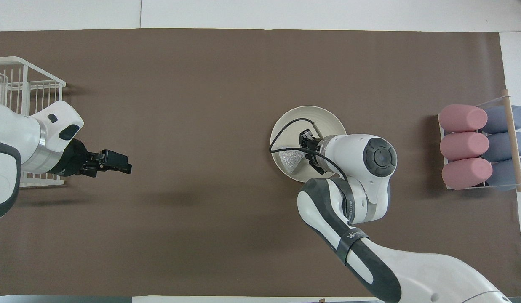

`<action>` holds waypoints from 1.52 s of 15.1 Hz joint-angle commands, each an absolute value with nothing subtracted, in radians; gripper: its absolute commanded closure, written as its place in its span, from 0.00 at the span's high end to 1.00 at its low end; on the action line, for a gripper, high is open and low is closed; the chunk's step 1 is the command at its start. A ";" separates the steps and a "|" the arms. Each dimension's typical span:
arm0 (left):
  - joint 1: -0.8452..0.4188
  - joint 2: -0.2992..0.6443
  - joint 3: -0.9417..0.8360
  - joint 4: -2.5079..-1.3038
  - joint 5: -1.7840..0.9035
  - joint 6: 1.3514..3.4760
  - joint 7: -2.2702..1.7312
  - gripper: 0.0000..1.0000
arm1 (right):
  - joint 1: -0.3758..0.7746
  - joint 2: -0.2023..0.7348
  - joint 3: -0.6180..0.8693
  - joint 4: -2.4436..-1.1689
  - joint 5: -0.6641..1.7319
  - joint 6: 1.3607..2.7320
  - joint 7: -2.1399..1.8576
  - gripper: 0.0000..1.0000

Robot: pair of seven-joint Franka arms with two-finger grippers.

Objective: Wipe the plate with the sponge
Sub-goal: 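Rub the held sponge over the plate with the right gripper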

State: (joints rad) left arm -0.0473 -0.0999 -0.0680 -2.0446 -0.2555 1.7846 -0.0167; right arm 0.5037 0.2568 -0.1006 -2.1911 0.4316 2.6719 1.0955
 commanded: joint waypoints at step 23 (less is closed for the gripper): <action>-0.043 -0.100 -0.075 -2.031 -0.235 1.790 -0.037 1.00 | 0.555 0.128 -0.107 -2.097 0.434 2.392 1.347 0.00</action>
State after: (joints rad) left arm -0.0445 -0.0999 -0.0695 -2.0411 -0.2555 1.7856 -0.0175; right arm 0.5673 0.2197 -0.1029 -2.1235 0.4322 2.5182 1.2970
